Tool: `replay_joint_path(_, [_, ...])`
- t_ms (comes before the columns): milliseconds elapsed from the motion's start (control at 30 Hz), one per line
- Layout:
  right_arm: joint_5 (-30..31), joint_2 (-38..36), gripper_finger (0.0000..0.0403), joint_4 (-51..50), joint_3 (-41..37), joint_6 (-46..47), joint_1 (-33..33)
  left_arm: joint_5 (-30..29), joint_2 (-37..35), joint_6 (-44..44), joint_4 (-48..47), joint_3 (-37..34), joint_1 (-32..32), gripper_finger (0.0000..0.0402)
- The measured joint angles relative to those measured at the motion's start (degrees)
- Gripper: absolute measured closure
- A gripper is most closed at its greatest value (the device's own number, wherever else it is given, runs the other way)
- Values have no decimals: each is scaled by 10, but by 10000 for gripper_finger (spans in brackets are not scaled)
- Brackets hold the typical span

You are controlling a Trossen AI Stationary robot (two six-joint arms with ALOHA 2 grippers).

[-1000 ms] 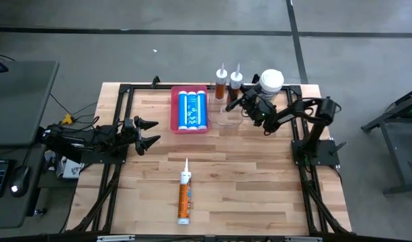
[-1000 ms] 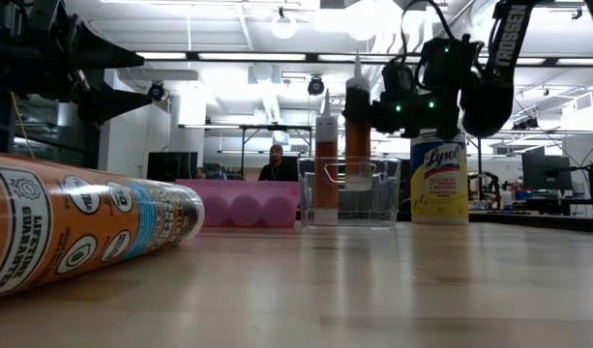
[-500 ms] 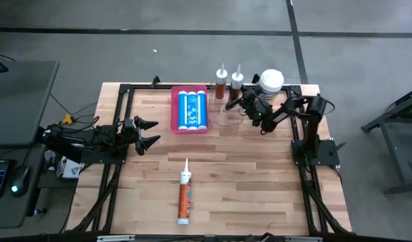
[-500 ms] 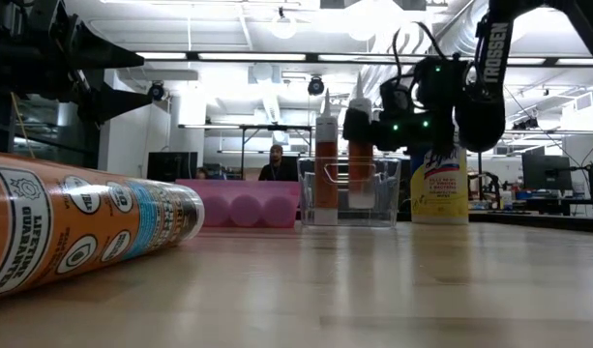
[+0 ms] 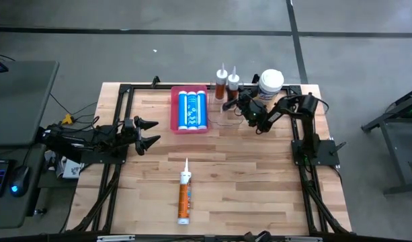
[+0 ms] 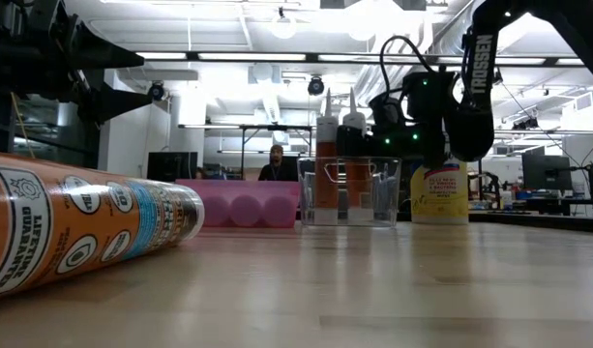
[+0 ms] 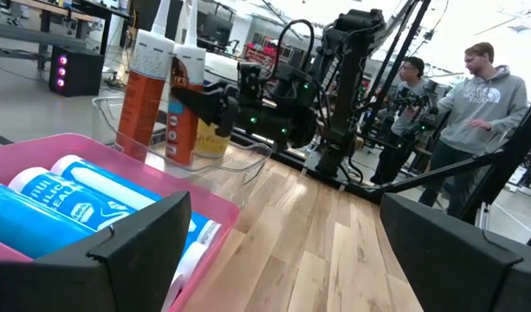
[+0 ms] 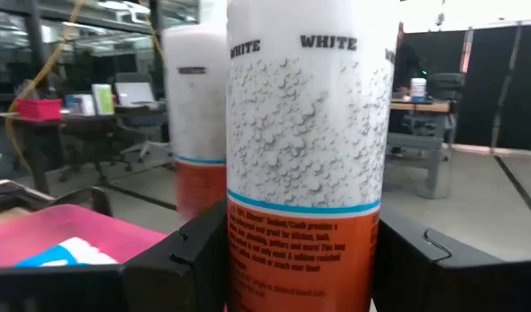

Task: Pick & place silicon tubes, Sealant and Lysol wipes
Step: Put the right orange sealant into the transparent bin, then put the orange sealant into the transparent bin

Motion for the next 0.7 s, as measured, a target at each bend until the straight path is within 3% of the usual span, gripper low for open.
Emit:
replay_joint_path(400, [58, 0, 203, -4, 0, -37, 8, 0, 0, 0, 0, 0, 0, 32])
replay_joint_path(567, [103, 2, 113, -16, -2, -36, 8, 0, 0, 0, 0, 0, 0, 32])
replay_joint_path(700, [100, 1, 86, -11, -2, -33, 8, 0, 0, 0, 0, 0, 0, 32])
